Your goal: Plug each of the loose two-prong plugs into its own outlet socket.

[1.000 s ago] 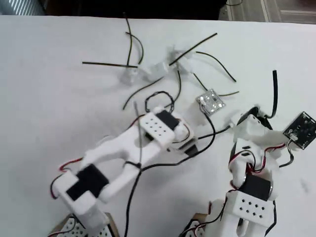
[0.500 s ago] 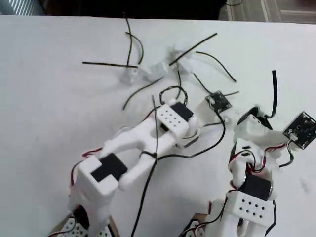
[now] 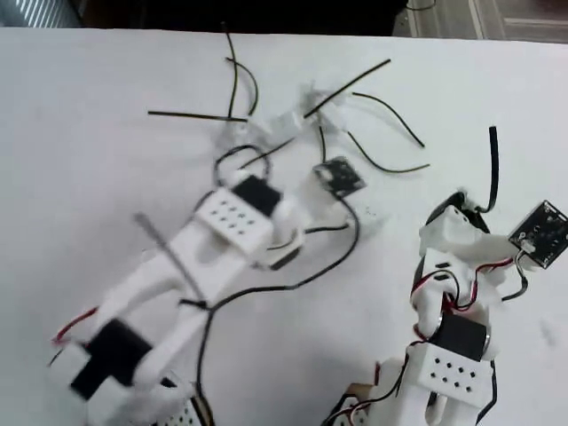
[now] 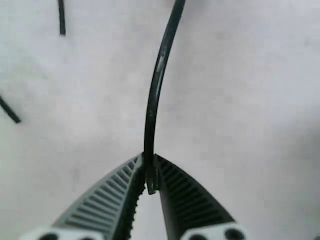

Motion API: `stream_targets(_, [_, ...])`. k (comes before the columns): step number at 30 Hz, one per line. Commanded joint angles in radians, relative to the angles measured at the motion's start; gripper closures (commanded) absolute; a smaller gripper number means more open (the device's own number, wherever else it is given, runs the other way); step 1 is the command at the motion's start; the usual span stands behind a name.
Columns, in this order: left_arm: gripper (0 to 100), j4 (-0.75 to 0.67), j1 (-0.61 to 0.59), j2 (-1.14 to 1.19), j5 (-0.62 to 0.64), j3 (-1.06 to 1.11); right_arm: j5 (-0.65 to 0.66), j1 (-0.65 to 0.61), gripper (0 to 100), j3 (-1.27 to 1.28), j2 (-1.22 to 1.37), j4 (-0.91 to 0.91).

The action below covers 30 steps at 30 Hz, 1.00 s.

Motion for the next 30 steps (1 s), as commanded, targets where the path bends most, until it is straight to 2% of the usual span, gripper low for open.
stream_targets(1, [98,-0.049,-0.171,-0.321,-0.064,0.287,0.000,-0.030,98.1,-0.032,0.001,-0.013])
stream_targets(5, [98,-0.054,-0.361,-0.516,-0.210,0.485,0.000,-0.044,98.1,-0.023,0.001,-0.013])
stream_targets(7, [96,-0.083,-0.473,-0.595,-0.230,0.539,0.000,-0.045,98.1,-0.021,0.001,-0.013])
stream_targets(9, [89,-0.091,-0.561,-0.665,-0.204,0.565,0.000,-0.045,98.1,-0.021,0.001,-0.013])
stream_targets(12, [70,-0.069,-0.624,-0.762,-0.166,0.563,0.000,-0.045,98.1,-0.020,0.001,-0.013])
stream_targets(14, [63,-0.057,-0.641,-0.825,-0.138,0.563,0.000,-0.045,98.1,-0.020,0.002,-0.013])
stream_targets(18, [65,-0.097,-0.596,-0.923,-0.083,0.562,0.003,-0.045,98.1,-0.011,0.001,-0.013])
stream_targets(22, [65,-0.160,-0.418,-0.911,0.012,0.565,0.048,-0.071,98.1,-0.008,0.001,-0.013])
stream_targets(27, [65,-0.321,-0.260,-0.720,0.129,0.531,0.054,-0.073,98.1,0.002,0.001,-0.013])
stream_targets(30, [65,-0.351,-0.188,-0.535,0.150,0.422,0.055,-0.071,98.1,0.002,0.001,-0.013])
